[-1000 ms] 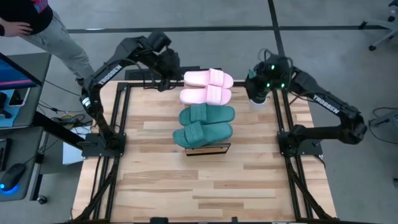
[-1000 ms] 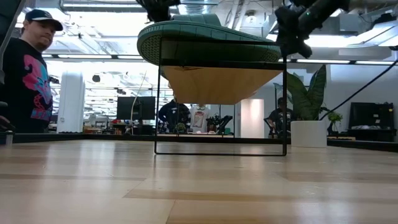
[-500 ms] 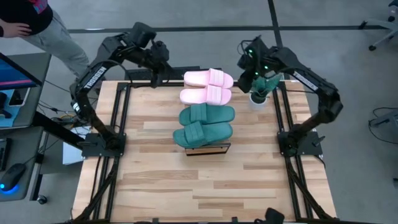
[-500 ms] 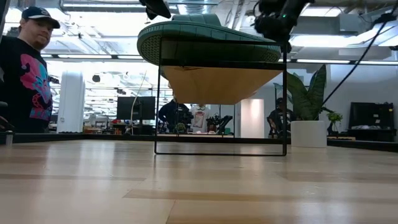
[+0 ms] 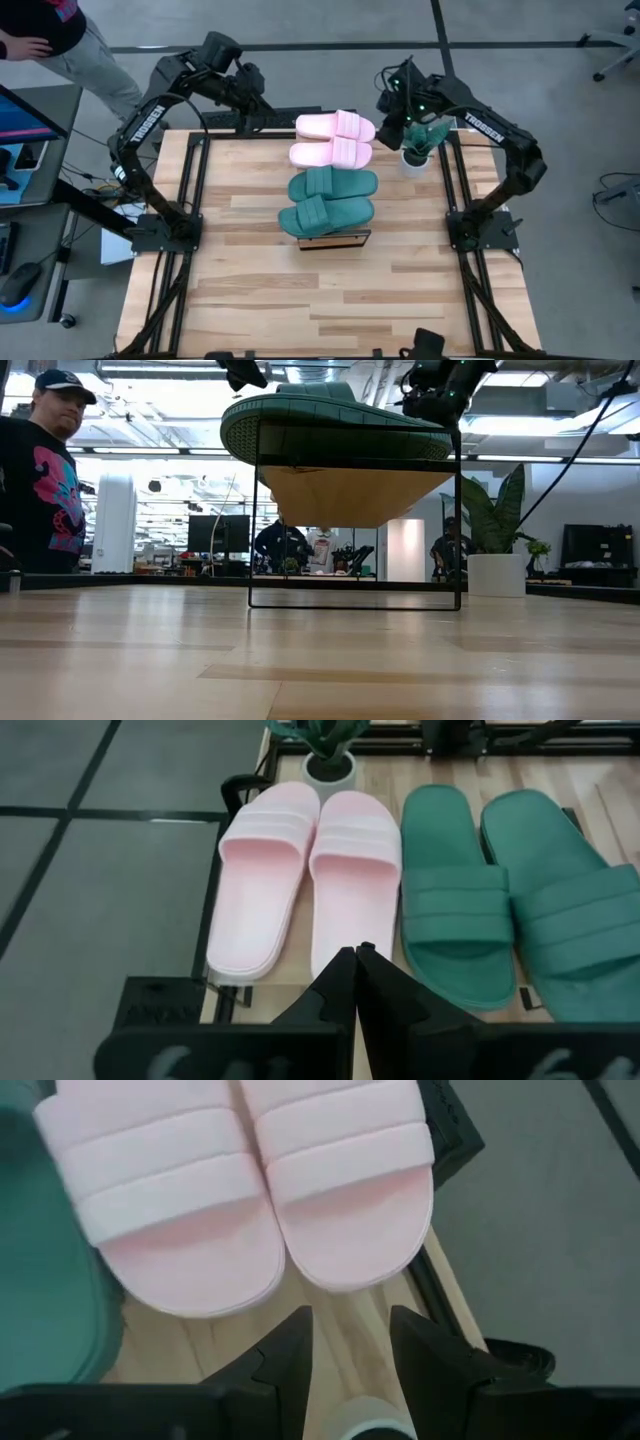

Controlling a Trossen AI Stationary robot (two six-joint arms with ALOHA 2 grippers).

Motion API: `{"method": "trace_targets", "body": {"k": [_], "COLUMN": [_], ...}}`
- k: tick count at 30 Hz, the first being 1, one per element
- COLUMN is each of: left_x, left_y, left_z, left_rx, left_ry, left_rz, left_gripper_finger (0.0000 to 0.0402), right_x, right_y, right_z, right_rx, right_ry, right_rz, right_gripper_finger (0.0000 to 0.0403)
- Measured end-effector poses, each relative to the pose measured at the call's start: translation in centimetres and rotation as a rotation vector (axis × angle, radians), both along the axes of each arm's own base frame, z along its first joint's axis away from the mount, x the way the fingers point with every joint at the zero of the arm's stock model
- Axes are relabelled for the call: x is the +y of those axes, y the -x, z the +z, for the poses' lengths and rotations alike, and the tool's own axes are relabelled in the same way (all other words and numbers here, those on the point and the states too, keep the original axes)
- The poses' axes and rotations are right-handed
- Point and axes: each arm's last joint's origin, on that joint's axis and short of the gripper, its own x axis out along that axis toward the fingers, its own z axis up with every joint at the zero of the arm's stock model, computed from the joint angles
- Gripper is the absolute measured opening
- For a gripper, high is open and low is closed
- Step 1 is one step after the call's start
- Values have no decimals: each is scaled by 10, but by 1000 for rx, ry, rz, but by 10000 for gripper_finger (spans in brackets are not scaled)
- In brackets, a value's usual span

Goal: Pick and place slides into the shelf
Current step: Adjust the slides on the shelf

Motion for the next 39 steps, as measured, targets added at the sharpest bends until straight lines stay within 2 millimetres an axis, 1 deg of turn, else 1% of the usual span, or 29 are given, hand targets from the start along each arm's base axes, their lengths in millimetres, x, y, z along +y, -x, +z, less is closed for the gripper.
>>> {"method": "trace_targets", "body": {"k": [2,7,9,15,31,39], "left_x": [1,6,7,8,9,9], "left_y": [1,5,6,7,7,7], "left_z": [0,0,0,1,1,1], "left_rx": [-4,-6,-11,-13,-11,-13], "left_ry": [-4,-4,-3,-5,-21,-23], "left_rz": [3,19,14,17,8,7], "left_gripper_finger": [0,0,0,0,0,0], "right_x": [-2,-14,-17,-20,-22,-24], "right_y": [-5,-19,-23,-27,-29,-29], "right_z": [-5,-30,-37,-46,-49,-49], "right_rx": [13,99,116,141,145,164], "right_ry": [0,-42,-55,-78,-76,-45], "right_rz": [16,28,34,34,17,-11], "right_gripper_finger": [129,129,129,129,129,129]}}
